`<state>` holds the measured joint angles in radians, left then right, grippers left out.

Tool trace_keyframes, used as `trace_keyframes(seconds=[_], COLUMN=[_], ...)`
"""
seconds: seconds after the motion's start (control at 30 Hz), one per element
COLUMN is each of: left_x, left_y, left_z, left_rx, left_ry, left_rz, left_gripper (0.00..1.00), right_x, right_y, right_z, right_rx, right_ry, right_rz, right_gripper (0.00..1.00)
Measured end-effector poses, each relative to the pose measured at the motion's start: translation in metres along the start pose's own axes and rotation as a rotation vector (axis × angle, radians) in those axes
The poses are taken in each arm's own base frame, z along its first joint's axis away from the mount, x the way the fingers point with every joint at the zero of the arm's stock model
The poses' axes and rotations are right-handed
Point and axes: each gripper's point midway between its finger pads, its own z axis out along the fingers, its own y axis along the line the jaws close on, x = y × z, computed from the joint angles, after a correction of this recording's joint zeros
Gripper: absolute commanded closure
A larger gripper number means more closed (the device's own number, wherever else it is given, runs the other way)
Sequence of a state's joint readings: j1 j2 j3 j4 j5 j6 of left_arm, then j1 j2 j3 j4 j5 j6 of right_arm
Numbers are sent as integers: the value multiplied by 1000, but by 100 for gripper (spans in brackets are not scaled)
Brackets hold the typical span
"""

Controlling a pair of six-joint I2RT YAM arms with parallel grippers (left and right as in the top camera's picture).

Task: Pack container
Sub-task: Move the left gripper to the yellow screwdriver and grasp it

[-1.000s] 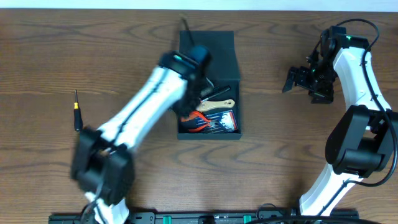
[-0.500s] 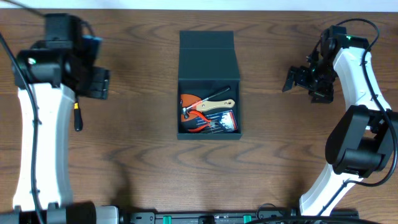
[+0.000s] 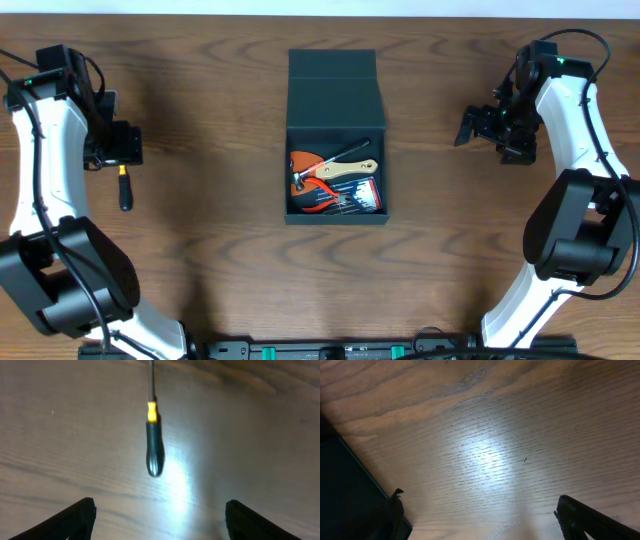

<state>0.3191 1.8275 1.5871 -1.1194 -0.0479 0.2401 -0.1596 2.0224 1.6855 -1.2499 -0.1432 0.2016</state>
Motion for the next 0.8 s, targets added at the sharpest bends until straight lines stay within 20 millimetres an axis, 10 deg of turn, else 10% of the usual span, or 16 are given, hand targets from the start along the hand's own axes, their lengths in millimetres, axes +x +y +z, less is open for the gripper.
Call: trace_keyframes(seconds=[0.43, 0.8], left_x=[12, 18], left_y=[6, 2], left_z=[94, 114], left_rx=[48, 63], left_ry=[217, 267], left_rz=[-5, 2], left_gripper=[50, 52], right_x=[-5, -7], right_y=[-3, -11], right_z=[0, 0], right_rx=[19, 65], right_ry=[-22, -31], right_rz=[-2, -2], right_gripper=[1, 1])
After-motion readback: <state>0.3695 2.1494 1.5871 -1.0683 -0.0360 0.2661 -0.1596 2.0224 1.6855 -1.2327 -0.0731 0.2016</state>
